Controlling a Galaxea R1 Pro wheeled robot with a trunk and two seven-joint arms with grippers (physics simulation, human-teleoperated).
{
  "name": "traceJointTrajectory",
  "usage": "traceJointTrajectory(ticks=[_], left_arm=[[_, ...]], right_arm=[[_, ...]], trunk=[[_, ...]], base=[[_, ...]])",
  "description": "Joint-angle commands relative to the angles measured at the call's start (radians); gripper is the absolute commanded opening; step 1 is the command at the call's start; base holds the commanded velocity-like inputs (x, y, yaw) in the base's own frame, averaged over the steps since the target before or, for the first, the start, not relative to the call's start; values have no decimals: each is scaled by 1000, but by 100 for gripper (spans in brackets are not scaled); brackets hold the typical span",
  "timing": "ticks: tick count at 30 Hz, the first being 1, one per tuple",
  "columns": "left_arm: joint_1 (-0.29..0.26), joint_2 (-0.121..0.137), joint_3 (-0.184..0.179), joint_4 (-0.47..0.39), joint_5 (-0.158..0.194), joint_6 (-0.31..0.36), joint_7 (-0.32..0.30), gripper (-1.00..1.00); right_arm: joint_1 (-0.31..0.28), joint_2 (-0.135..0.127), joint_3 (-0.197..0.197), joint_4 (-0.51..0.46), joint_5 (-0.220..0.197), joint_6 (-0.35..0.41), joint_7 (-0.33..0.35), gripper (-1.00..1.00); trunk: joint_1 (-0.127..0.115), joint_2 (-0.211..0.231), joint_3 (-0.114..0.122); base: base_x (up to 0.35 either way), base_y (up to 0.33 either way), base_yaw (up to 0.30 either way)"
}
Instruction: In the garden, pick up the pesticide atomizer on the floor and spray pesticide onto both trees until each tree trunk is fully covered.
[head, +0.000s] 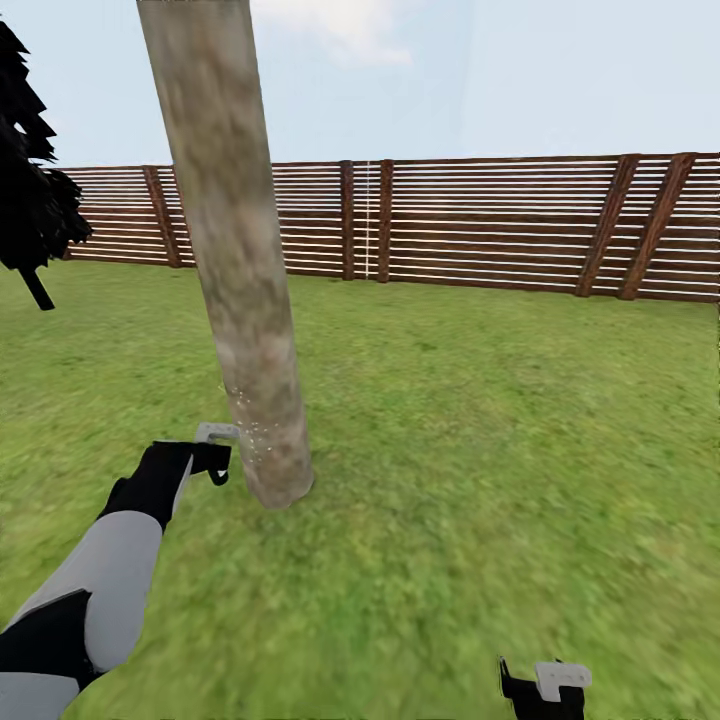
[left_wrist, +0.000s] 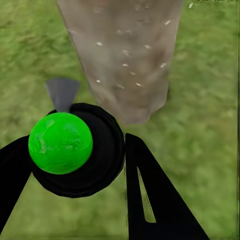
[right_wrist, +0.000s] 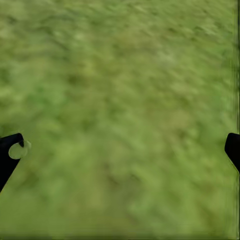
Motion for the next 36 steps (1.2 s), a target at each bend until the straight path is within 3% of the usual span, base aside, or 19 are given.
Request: traceJointTrajectory(ticks=[1,12,14,18,30,36], left_arm=[[0,2,1,0,1,0,0,-100],[2,3,3,1,-2,0,11,-100],[3,3,2,9,-1,0,44,-100],[3,2,-1,15,0,0,53,-100],[3,0,2,17,1,0,54,-100],[5,5,5,16,1,0,54,-100]], right_arm=[[0,0,0,0,0,0,0,100],[0,0,0,0,-1,0,0,100],[0,0,0,0,-2,0,0,100],[0,0,0,0,-2,0,0,100],[0,0,0,0,-2,0,0,100],[0,0,0,0,-2,0,0,100]], trunk=[[0,0,0],[0,0,0],[0,0,0],[0,0,0],[0,0,0],[0,0,0]], base=[[-82,-264,0],[-48,-269,1],[7,-275,206],[70,-274,256],[182,-233,23],[196,-218,246]])
